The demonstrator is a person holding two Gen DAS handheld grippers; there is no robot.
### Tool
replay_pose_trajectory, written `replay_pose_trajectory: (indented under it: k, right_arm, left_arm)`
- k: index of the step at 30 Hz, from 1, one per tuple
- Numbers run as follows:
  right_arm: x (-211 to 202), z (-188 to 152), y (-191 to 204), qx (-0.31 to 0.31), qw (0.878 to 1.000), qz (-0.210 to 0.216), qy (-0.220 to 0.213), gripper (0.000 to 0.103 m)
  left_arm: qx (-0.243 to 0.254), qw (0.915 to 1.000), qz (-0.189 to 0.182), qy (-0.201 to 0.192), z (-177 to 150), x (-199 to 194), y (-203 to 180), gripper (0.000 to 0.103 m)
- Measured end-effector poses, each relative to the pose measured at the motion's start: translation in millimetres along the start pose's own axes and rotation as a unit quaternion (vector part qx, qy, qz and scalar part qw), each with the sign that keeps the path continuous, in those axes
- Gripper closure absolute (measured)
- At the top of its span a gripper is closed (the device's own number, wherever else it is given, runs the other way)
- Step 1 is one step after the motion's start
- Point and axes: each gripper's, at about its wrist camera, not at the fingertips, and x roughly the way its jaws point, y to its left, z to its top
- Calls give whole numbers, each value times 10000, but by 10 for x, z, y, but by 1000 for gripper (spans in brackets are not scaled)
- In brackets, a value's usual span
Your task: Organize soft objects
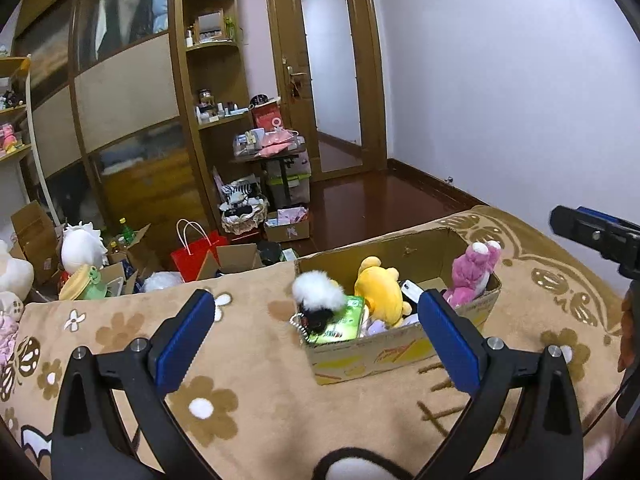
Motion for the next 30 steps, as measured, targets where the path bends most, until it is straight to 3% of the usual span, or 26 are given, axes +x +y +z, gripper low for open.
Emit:
replay_pose_trajectory:
  k: [12, 30]
  right_arm:
    - [-377, -169, 30, -33, 9998, -73, -195, 0]
    - [-304, -439, -45, -143, 9994, -270, -176, 0]
  left_arm:
    - [16, 9998, 139, -123, -122, -198, 78, 2]
    - [182, 9997, 135, -104, -225, -179, 5, 2]
